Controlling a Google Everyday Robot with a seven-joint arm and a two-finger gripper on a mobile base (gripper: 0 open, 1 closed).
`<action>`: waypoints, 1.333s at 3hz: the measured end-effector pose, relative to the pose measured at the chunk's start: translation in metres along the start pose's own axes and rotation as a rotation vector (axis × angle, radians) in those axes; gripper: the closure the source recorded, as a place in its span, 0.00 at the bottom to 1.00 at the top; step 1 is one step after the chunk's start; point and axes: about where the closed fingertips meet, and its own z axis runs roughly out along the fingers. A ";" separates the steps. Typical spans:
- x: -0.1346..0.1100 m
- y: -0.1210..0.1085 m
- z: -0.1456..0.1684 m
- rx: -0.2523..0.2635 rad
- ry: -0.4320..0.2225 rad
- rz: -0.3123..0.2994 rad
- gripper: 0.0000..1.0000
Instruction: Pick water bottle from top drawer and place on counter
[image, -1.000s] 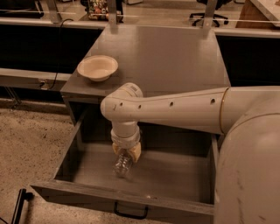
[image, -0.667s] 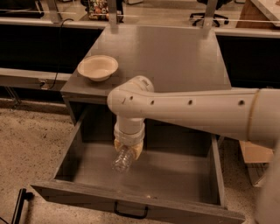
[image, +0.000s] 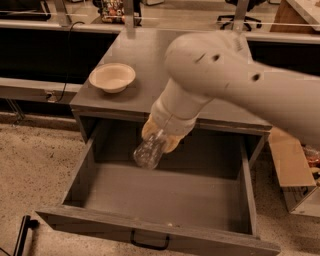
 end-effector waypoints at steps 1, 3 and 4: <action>0.038 -0.014 -0.063 0.011 0.053 0.055 1.00; 0.136 -0.079 -0.039 -0.138 0.143 0.186 0.82; 0.181 -0.107 -0.020 -0.163 0.166 0.258 0.57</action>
Offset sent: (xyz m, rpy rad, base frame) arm 0.2120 0.0444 0.1902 -0.0399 -0.1734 -0.2306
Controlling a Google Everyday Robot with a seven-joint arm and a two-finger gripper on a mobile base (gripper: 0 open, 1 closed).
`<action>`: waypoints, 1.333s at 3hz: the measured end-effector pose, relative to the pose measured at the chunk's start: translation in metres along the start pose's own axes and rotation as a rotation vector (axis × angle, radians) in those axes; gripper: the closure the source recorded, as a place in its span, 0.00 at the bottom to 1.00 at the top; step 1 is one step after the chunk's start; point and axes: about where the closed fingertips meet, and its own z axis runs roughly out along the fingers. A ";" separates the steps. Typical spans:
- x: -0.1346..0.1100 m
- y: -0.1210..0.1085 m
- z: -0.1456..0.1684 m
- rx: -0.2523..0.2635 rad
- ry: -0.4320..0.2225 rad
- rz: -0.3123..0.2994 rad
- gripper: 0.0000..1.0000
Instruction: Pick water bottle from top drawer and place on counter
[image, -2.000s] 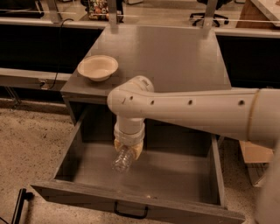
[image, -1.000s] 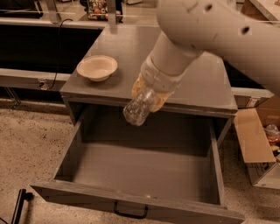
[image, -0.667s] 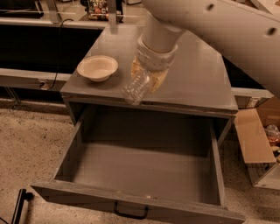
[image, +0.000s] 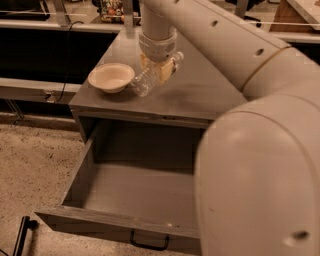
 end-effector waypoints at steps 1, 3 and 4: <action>0.023 -0.015 0.007 0.001 -0.026 0.062 0.36; 0.038 -0.036 -0.009 0.088 -0.009 0.083 0.00; 0.038 -0.036 -0.009 0.088 -0.009 0.083 0.00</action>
Offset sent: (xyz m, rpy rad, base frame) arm 0.0246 -0.0052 -0.0020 0.0271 0.0226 -0.0483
